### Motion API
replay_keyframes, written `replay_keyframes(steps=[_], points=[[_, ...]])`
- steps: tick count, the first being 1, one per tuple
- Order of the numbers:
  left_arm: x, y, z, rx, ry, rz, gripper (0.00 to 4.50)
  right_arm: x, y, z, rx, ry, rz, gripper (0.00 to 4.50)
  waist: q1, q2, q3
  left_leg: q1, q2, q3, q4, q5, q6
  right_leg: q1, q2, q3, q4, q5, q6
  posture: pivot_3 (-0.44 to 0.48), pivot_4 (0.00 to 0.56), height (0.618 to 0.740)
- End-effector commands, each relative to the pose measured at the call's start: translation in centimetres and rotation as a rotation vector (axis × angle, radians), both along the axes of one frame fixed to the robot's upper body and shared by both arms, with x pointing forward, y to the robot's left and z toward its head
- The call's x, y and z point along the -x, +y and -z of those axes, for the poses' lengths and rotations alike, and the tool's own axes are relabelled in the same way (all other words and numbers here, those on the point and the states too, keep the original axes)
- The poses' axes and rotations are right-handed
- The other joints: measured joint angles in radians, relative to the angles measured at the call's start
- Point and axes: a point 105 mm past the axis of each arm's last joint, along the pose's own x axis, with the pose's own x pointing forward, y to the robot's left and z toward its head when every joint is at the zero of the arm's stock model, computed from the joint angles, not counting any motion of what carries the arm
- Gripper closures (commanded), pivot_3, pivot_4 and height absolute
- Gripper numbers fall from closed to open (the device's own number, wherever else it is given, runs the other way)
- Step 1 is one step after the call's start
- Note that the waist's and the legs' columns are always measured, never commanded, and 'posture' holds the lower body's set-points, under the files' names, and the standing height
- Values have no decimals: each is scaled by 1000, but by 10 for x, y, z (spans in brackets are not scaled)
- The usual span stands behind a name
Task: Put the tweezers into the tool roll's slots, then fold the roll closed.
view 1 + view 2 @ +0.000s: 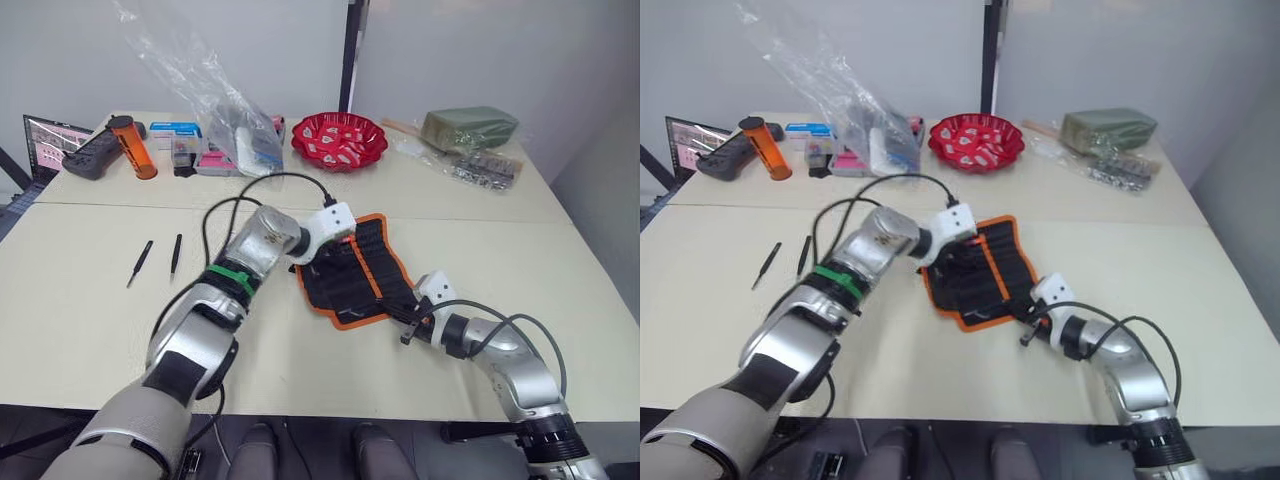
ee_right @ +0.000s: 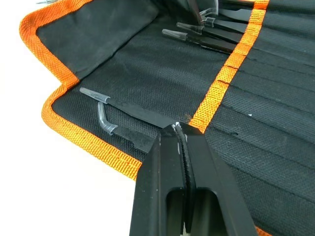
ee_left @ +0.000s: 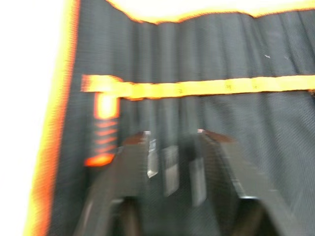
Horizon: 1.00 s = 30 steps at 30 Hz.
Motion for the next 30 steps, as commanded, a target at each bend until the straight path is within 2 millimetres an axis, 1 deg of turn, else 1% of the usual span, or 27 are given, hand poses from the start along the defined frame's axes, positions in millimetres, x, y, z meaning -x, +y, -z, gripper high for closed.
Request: replay_keyframes(steps=[1,5,7,10,12,14,17,18,20,23,28,30], points=[[8,5,-21,50,-10,28,1371,-4,-11,8,5,24,66,4500,1,0,0,0,0,0,0,0,0,0,0,0,0,0,0,0,150,740],[11,25,-40,95,-36,-8,23,-4,-8,10,5,24,62,4500,2,0,0,0,0,0,1,0,0,0,0,0,0,0,0,0,150,740],[14,32,-47,133,-30,-22,7,-4,-7,10,2,22,63,4500,3,0,0,0,0,0,1,0,0,0,0,0,0,0,0,0,150,740],[25,52,-60,206,-7,-44,7,-8,-7,2,-45,4,84,4500,-3,0,0,0,0,0,1,0,0,0,0,0,0,0,0,0,150,740],[34,71,-66,265,-3,-84,7,-10,-8,-9,-86,-17,91,4500,-7,1,0,0,1,0,0,0,0,0,0,0,0,0,0,0,150,740],[40,86,-71,307,-9,-127,7,-10,-9,-16,-110,-34,89,4500,-11,1,1,0,1,0,0,0,0,0,0,0,1,0,0,0,150,740],[40,107,-72,329,-57,-215,7,-13,-11,-20,-121,-47,98,4500,-5,2,1,-1,1,0,0,0,0,0,0,-1,1,0,0,0,150,740],[41,117,-72,333,-84,-261,7,-15,-11,-19,-119,-45,102,4500,-3,1,1,-1,1,-1,0,0,0,0,0,-1,0,0,0,0,150,740],[46,132,-74,368,-118,-320,7,-17,-9,-15,-107,-35,99,4500,-4,2,1,-1,1,-1,1,0,0,0,0,-1,0,0,0,0,150,740],[58,146,-75,394,-165,-355,7,-16,-4,-10,-98,-17,78,4500,-5,2,1,-1,1,-1,0,0,0,-1,0,-1,0,0,-1,0,150,740],[86,176,-64,345,-135,-444,7,-14,0,-1,-84,9,57,4500,-12,2,1,-1,1,-1,-1,0,0,-1,0,-1,0,0,-1,0,150,740],[99,199,-63,350,-144,-544,7,-16,-1,3,-75,24,54,4500,-14,2,1,0,1,-1,-1,0,0,-1,0,-1,0,0,-2,0,150,740]])
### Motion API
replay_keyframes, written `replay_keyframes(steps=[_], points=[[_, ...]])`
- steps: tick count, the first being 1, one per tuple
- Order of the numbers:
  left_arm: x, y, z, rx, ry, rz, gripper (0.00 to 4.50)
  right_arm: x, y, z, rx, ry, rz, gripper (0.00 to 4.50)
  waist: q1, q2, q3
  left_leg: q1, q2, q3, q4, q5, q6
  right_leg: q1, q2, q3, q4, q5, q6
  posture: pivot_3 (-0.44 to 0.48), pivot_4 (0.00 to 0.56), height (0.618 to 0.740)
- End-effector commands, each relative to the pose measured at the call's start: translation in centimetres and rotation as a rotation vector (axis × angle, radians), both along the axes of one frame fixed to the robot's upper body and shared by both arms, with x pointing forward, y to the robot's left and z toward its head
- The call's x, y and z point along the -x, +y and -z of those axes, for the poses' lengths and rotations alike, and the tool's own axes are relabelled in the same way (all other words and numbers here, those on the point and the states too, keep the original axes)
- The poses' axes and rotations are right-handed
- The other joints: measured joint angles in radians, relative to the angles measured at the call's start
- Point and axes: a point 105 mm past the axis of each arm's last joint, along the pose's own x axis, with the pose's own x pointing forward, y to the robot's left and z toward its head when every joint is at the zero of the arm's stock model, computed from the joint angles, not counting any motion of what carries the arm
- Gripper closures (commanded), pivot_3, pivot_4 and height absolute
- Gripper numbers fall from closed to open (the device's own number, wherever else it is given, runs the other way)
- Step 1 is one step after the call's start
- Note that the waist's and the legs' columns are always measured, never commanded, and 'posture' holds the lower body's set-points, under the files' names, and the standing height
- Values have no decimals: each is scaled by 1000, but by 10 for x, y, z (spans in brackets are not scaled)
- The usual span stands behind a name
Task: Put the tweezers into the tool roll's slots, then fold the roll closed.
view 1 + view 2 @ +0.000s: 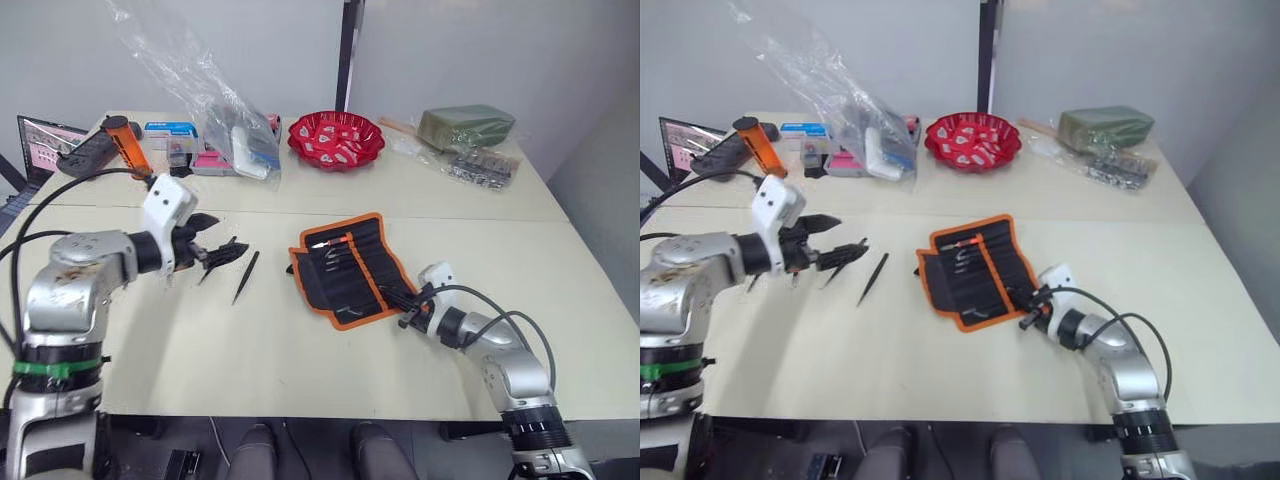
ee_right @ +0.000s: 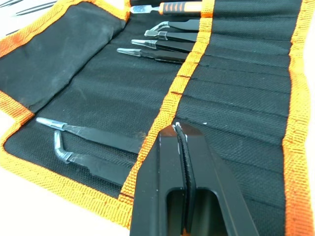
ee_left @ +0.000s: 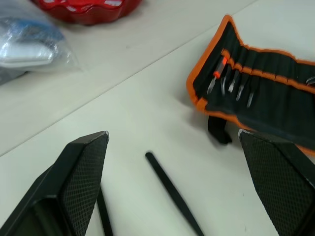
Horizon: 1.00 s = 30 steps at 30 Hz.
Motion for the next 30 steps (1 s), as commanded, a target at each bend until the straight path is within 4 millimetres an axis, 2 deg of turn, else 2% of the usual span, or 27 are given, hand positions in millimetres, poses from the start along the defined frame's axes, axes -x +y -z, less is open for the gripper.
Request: replay_keyframes(steps=[1,5,12,15,18,22,26,30], points=[[22,31,-17,5,-72,-133,7,0,1,8,21,19,-22,4500,-4,0,0,0,0,0,0,0,0,0,0,0,0,0,0,0,150,740],[54,74,-9,170,-88,-316,7,-8,1,3,10,9,-26,4500,-6,0,0,1,1,0,0,0,0,0,0,-1,0,0,-1,0,150,740],[119,129,37,163,-180,-628,7,-14,7,-3,11,2,-54,4500,1,-1,0,2,1,2,0,0,0,0,-1,-1,-1,1,-6,0,150,740],[144,137,55,201,-190,-748,7,-13,8,0,11,12,-66,4500,6,-4,-2,2,1,2,0,0,0,1,-1,-1,-1,-3,-12,0,150,740],[162,138,72,230,-160,-820,7,-10,10,3,6,22,-77,4500,6,-5,-3,2,1,2,1,0,0,1,-1,-1,-2,-4,-11,0,150,740],[179,138,86,252,-130,-881,7,-7,12,6,2,34,-87,4500,1,-5,-3,2,1,2,0,0,-1,0,-1,0,-2,-5,-12,0,150,740],[183,137,88,247,-120,-883,7,-4,12,7,3,41,-91,4500,1,-6,-4,2,1,2,0,-1,-1,0,-1,-1,-2,-5,-13,0,150,740],[177,140,85,240,-133,-875,7,-3,10,8,5,39,-83,4500,0,-6,-4,2,1,2,0,-2,-3,0,-1,-1,-2,-6,-13,0,150,740]])
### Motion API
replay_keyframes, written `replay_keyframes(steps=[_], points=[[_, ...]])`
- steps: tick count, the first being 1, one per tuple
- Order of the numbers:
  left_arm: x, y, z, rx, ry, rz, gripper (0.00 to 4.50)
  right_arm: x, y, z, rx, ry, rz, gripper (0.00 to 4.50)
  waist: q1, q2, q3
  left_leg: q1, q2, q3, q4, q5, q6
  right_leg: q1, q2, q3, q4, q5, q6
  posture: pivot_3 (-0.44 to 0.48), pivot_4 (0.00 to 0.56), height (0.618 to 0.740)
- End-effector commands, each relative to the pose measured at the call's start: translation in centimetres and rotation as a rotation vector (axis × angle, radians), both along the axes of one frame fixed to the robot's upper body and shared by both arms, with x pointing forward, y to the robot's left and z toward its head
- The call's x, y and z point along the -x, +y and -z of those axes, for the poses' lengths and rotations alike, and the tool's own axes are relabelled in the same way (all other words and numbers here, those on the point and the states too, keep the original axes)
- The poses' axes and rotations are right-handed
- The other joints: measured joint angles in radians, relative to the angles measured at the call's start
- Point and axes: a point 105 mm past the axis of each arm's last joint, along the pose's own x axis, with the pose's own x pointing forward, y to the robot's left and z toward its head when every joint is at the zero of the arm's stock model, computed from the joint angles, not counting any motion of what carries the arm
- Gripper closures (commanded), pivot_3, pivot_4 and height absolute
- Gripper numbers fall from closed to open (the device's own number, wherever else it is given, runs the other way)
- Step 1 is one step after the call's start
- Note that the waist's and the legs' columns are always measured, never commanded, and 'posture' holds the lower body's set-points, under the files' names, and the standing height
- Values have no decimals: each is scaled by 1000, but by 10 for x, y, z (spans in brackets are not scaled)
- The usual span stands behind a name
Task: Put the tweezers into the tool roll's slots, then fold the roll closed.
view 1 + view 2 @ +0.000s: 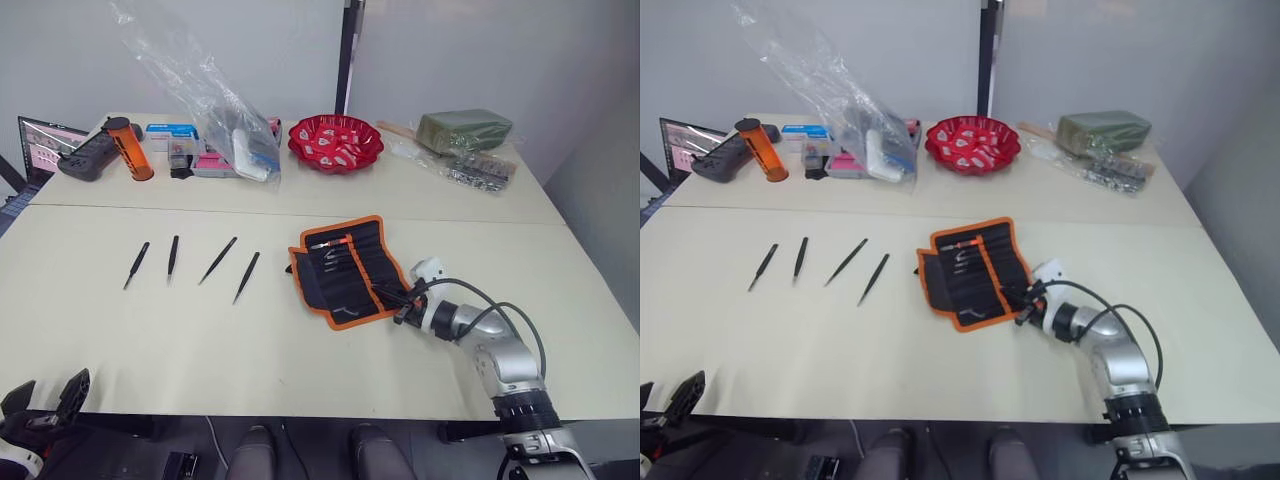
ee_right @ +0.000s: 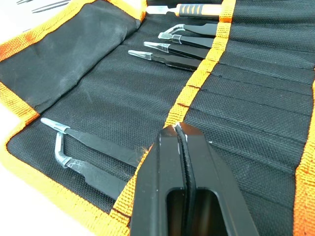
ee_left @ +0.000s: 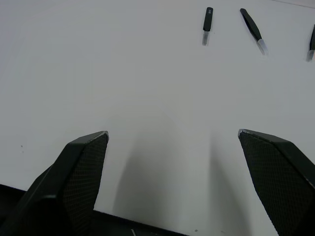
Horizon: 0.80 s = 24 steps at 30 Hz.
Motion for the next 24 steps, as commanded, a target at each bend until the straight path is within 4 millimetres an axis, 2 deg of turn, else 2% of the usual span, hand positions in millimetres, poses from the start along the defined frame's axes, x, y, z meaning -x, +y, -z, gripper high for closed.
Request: replay_keyframes(steps=[1,9,14,19,24], points=[[-9,1,-15,-47,-44,27,7,6,3,6,4,17,-17,4500,-1,0,0,0,0,0,0,-2,-4,0,0,0,0,0,0,0,150,740],[-26,0,-17,-52,-54,73,7,5,0,-26,-63,-104,36,4500,-4,0,0,-1,0,1,0,-3,-5,-1,0,1,0,0,0,0,150,740],[-34,-1,-15,-45,-41,98,7,13,9,-38,-99,-120,39,4500,-3,1,0,-1,0,1,-1,-3,-5,-2,0,1,0,0,0,0,150,740],[-47,0,-21,-47,-54,115,7,22,16,-24,-109,-75,83,4500,0,0,0,-1,0,1,-1,-4,-6,-2,0,0,0,0,0,0,150,740],[-59,-2,-22,-25,-28,122,7,25,12,-4,-67,-46,135,4500,-1,1,1,-1,0,2,-1,-4,-6,-3,-1,1,0,0,0,0,150,740]])
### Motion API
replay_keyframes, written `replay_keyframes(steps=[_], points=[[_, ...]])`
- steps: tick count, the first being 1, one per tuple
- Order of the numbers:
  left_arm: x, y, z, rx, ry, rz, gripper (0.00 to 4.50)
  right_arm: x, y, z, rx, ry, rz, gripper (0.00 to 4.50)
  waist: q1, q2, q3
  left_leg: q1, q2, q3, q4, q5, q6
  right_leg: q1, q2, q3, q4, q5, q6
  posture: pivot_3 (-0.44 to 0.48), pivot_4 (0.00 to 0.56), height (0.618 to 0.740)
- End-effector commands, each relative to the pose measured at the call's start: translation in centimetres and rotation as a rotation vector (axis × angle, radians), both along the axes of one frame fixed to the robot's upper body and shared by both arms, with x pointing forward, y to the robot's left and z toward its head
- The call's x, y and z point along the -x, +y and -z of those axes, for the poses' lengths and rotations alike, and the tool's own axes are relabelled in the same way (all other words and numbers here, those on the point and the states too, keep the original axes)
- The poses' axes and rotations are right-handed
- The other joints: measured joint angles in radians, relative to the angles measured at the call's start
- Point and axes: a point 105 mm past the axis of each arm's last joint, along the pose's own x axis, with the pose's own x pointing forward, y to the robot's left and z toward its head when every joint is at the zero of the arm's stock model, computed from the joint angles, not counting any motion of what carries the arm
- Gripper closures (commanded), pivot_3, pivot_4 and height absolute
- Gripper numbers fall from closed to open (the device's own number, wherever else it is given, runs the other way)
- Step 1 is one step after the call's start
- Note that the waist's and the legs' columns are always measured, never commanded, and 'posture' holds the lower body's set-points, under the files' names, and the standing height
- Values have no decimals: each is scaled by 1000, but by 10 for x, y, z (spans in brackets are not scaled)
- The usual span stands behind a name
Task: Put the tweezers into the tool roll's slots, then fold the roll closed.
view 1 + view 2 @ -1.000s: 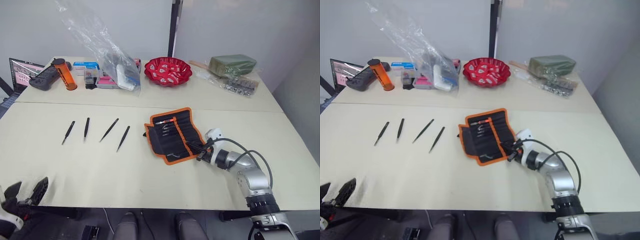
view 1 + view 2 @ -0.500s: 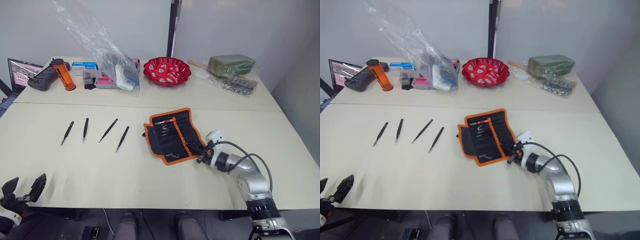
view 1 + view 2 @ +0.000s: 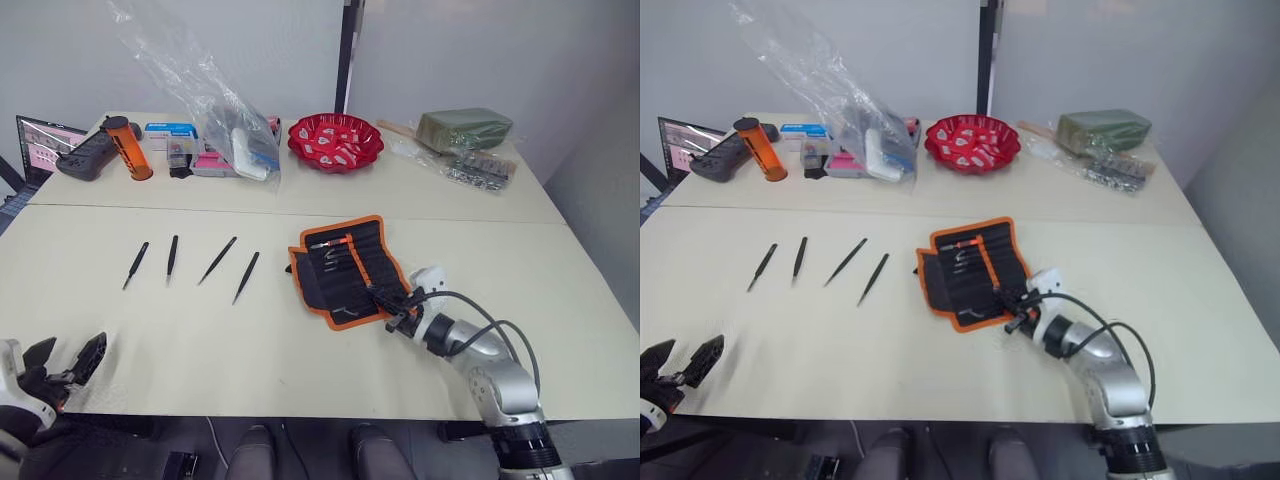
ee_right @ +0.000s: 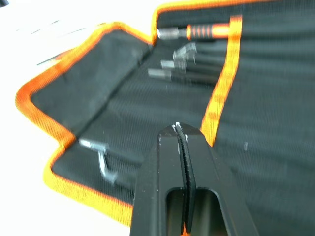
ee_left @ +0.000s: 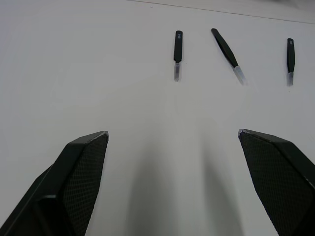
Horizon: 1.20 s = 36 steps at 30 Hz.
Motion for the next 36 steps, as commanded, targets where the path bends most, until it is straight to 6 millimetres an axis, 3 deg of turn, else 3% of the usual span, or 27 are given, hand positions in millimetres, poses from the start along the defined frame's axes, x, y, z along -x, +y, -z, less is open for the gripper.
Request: replay_keyframes(steps=[1,11,15,23,29,36], points=[[-8,3,-8,3,-5,-21,7,0,-4,2,39,-28,29,4500,0,0,0,0,0,0,0,0,0,0,0,0,0,0,0,0,150,740],[-37,9,-21,-86,25,-15,7,-1,-8,14,53,0,60,4500,1,-1,0,1,0,0,0,0,0,1,0,0,0,0,0,0,150,740],[-66,18,-31,-59,11,-13,7,-1,-6,16,73,-4,50,4500,8,-1,-1,2,0,0,0,0,0,2,0,-1,0,0,0,0,150,740],[-109,20,-20,-56,66,51,7,-3,-5,15,73,-11,51,4500,-1,-2,-1,2,0,0,-2,5,7,2,1,-2,1,3,5,0,150,740],[-122,12,-11,-99,101,94,7,-3,-12,11,83,-21,67,4500,1,-2,-1,2,0,0,-2,5,7,1,0,-2,1,4,7,0,150,740],[-126,2,-1,-153,128,121,2135,-5,-14,8,110,-35,61,4500,7,-2,-1,2,0,0,-2,5,7,2,0,-2,1,4,7,0,150,740]])
